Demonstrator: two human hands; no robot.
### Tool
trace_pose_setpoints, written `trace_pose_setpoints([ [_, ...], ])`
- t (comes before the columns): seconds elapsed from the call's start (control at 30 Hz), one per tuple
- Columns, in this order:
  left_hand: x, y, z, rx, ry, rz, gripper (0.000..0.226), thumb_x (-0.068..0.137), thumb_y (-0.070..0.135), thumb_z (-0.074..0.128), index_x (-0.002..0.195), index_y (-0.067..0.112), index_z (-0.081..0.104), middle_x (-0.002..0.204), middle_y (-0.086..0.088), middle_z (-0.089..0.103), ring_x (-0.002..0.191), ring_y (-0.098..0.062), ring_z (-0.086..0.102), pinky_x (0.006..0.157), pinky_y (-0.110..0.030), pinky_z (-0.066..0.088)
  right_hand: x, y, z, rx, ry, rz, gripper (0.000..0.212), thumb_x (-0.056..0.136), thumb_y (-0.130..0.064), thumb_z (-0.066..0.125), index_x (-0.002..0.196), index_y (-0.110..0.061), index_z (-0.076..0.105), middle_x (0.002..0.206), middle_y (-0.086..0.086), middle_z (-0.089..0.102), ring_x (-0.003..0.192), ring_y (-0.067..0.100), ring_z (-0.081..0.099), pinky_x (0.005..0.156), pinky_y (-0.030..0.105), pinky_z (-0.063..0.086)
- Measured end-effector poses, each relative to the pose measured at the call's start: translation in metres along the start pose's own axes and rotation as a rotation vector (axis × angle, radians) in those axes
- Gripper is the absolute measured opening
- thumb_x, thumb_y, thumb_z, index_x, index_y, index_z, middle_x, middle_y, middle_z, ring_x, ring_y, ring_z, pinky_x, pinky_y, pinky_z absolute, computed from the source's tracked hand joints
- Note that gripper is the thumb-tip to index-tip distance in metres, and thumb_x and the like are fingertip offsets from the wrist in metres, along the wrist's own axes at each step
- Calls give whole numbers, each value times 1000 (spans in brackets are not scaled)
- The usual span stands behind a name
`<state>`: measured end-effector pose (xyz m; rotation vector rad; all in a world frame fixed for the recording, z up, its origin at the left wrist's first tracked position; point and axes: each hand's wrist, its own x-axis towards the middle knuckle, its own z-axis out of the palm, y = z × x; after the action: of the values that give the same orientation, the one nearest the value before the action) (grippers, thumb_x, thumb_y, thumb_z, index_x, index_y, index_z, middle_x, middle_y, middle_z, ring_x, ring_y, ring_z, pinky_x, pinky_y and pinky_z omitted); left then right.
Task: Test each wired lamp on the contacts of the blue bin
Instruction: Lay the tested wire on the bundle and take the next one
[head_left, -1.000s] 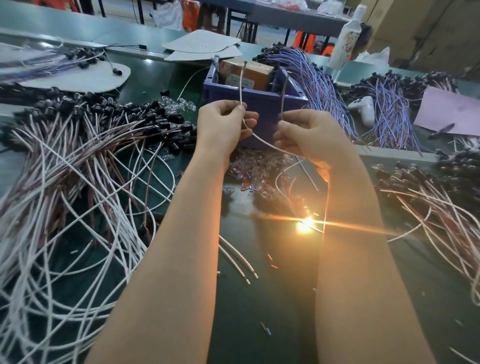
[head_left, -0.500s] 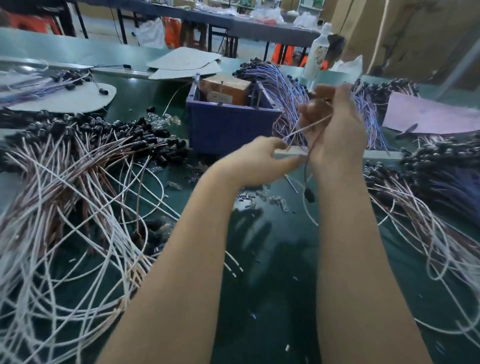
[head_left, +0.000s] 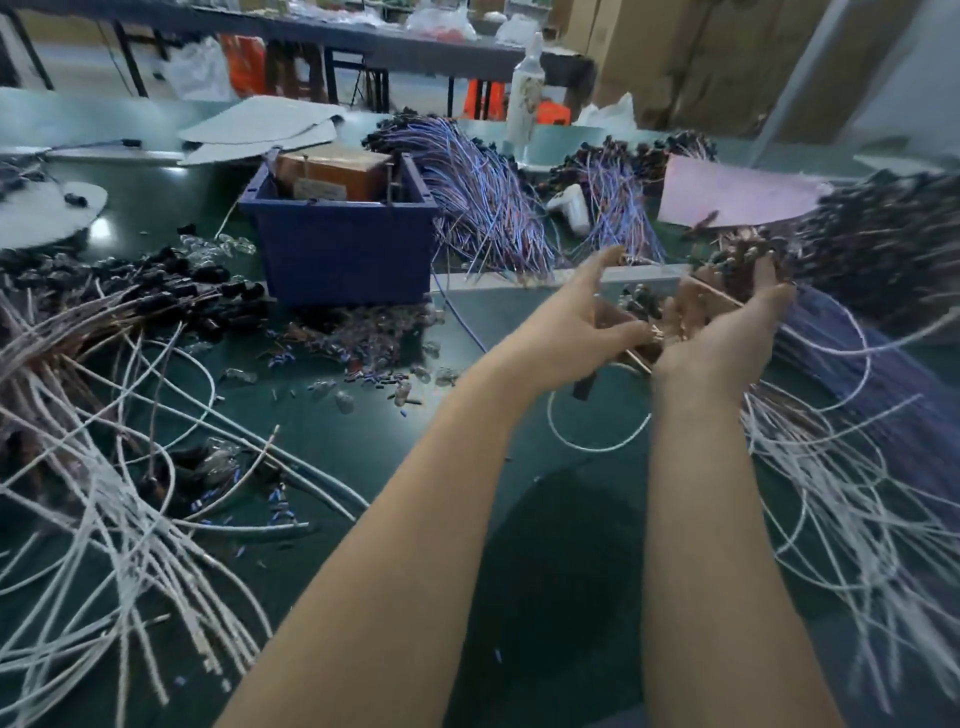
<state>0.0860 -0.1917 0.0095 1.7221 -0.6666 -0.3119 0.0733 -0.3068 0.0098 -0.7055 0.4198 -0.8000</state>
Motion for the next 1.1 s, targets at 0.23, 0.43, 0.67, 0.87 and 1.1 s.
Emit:
trace_pose_setpoints([
  [0.23,30,34,20,413,-214,60,31,94,16,54,125,14,49,86,-1,63,76,-18,59,74,-31,48,8,-12,-33,-205,-477,166,46,97,-53,37,93,-17,66,82,-3,67,82,13,63,77,27,48],
  [0.43,49,51,16,774,-279,26,14,93,27,56,94,16,65,76,7,59,67,-10,52,59,-19,40,28,-39,-47,-362,-403,81,36,95,-44,49,84,-19,72,53,-12,43,43,0,33,40,12,24],
  [0.67,57,57,35,592,-396,84,24,99,27,48,84,13,59,69,6,57,65,-11,53,66,-26,46,35,-52,-55,-398,-366,319,46,89,-55,53,96,-9,59,71,0,56,52,8,48,45,14,42],
  [0.87,58,47,48,104,-360,13,14,96,22,54,88,11,59,68,0,61,64,-14,64,59,-27,56,37,-54,-48,-34,-271,147,25,94,-37,53,89,-14,63,81,2,64,73,20,57,70,28,46],
  [1.1,63,6,37,450,-204,-54,14,93,35,57,85,25,62,77,10,59,69,-2,53,63,-16,41,48,-47,-58,125,253,-87,12,92,1,52,82,-6,52,65,4,56,42,5,44,42,16,37],
])
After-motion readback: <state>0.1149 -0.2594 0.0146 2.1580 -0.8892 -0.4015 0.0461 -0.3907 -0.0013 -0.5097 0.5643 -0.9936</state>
